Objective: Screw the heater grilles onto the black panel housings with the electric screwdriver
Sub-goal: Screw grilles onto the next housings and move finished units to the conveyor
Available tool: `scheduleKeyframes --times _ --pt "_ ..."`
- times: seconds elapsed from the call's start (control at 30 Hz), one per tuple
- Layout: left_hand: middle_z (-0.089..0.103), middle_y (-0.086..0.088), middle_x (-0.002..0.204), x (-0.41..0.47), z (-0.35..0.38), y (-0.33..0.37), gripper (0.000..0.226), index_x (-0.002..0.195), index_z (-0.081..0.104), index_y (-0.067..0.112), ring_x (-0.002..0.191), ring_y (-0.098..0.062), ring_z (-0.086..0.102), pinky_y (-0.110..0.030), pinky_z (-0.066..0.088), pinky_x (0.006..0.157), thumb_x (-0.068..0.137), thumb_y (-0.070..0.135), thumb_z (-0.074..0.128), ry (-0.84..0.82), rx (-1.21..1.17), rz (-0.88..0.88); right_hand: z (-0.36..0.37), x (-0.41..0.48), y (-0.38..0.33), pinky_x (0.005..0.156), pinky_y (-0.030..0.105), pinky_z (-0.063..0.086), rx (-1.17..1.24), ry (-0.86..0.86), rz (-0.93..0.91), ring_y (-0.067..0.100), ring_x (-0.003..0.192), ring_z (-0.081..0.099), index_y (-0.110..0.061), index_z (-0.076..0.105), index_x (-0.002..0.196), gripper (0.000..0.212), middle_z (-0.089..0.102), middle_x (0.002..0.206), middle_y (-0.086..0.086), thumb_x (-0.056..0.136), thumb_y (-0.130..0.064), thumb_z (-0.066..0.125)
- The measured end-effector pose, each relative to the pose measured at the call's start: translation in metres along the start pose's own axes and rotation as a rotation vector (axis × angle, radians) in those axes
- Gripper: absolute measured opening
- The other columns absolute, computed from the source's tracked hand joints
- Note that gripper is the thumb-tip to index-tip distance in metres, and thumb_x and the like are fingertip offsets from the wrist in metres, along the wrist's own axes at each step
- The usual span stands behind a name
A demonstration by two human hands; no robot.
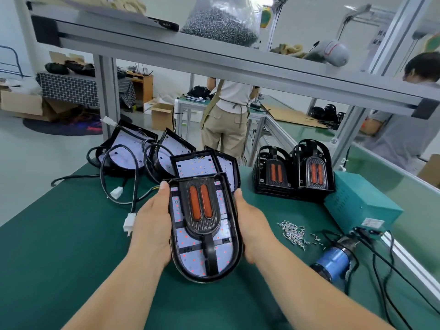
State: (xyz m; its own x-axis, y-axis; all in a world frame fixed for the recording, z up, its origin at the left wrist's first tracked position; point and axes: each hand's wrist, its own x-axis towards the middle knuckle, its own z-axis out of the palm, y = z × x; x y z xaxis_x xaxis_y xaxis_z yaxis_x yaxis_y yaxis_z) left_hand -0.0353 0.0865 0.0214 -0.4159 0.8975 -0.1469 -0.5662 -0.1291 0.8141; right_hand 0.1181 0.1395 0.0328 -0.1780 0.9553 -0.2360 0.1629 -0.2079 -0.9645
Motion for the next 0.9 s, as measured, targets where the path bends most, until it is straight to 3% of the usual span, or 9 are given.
scheduleKeyframes --times 0.07,0.13,0.2,0.37,0.53,0.63,0.73,0.8,0.9 --pt "0.075 -0.016 0.105 -0.001 0.001 -0.002 0.044 0.095 0.077 0.009 0.100 -0.036 0.071 -0.055 0.054 0.094 0.100 0.045 0.052 -0.005 0.026 0.014 -0.001 0.001 -0.002 0.071 0.025 0.057 0.030 -0.062 -0.037 0.013 0.080 0.075 -0.033 0.081 0.077 0.057 0.078 0.086 -0.005 0.097 -0.065 0.039" --pt "0.075 -0.015 0.105 -0.002 0.002 -0.002 0.044 0.100 0.075 0.008 0.098 -0.034 0.072 -0.053 0.054 0.094 0.101 0.043 0.048 -0.021 0.061 0.011 0.001 0.002 -0.004 0.094 0.039 0.054 -0.027 -0.054 -0.085 0.022 0.099 0.072 -0.019 0.079 0.096 0.055 0.077 0.100 0.000 0.100 -0.058 0.040" --pt "0.074 -0.015 0.110 -0.003 0.004 -0.002 0.042 0.113 0.071 0.008 0.105 -0.035 0.070 -0.054 0.051 0.098 0.099 0.043 0.052 -0.089 0.090 -0.001 0.004 0.004 -0.003 0.098 0.045 0.052 -0.124 0.033 -0.156 0.033 0.105 0.067 -0.007 0.071 0.101 0.052 0.075 0.105 0.010 0.103 -0.050 0.043" --pt "0.076 -0.013 0.103 -0.012 0.008 -0.017 0.041 0.110 0.070 0.011 0.098 -0.033 0.072 -0.052 0.052 0.098 0.070 0.007 0.078 -0.243 0.253 0.011 0.006 0.010 -0.007 0.063 0.016 0.041 -0.229 0.234 -0.364 0.018 0.071 0.054 -0.003 0.062 0.085 0.045 0.065 0.083 0.007 0.102 -0.042 0.047" --pt "0.077 -0.011 0.099 -0.007 0.010 -0.017 0.029 0.102 0.073 0.011 0.091 -0.028 0.074 -0.044 0.057 0.090 0.079 -0.006 0.071 -0.254 0.296 0.096 0.011 0.015 -0.011 0.060 0.024 0.039 -0.178 0.231 -0.383 0.015 0.072 0.048 0.005 0.061 0.092 0.048 0.058 0.080 0.004 0.101 -0.041 0.050" --pt "0.077 -0.012 0.099 -0.005 0.012 -0.013 0.038 0.105 0.071 0.009 0.090 -0.027 0.074 -0.046 0.056 0.090 0.068 0.004 0.077 -0.237 0.238 0.096 0.008 0.016 -0.019 0.085 0.033 0.055 -0.028 0.074 -0.299 0.024 0.087 0.069 -0.003 0.071 0.095 0.050 0.074 0.091 0.004 0.099 -0.049 0.052" --pt "0.076 -0.014 0.105 -0.003 0.011 -0.011 0.040 0.114 0.067 0.005 0.099 -0.034 0.072 -0.052 0.054 0.094 0.074 0.001 0.075 -0.173 0.143 0.069 0.001 0.010 -0.022 0.102 0.045 0.051 0.035 -0.183 -0.144 0.027 0.107 0.070 -0.011 0.072 0.113 0.063 0.075 0.110 0.008 0.084 -0.066 0.061" --pt "0.074 -0.018 0.108 -0.001 0.010 -0.011 0.033 0.116 0.066 0.002 0.103 -0.040 0.070 -0.056 0.053 0.094 0.084 -0.004 0.068 -0.145 0.083 0.050 -0.001 0.008 -0.013 0.104 0.044 0.050 0.013 -0.365 -0.101 0.026 0.112 0.068 -0.012 0.068 0.120 0.057 0.073 0.117 0.009 0.076 -0.048 0.080" --pt "0.073 -0.019 0.109 -0.001 0.010 -0.014 0.031 0.116 0.066 0.003 0.103 -0.041 0.069 -0.060 0.053 0.092 0.086 -0.004 0.067 -0.144 0.069 0.012 -0.010 0.004 -0.007 0.089 0.037 0.058 0.025 -0.541 -0.136 0.024 0.102 0.071 -0.020 0.073 0.112 0.031 0.074 0.113 0.008 0.084 -0.005 0.074"
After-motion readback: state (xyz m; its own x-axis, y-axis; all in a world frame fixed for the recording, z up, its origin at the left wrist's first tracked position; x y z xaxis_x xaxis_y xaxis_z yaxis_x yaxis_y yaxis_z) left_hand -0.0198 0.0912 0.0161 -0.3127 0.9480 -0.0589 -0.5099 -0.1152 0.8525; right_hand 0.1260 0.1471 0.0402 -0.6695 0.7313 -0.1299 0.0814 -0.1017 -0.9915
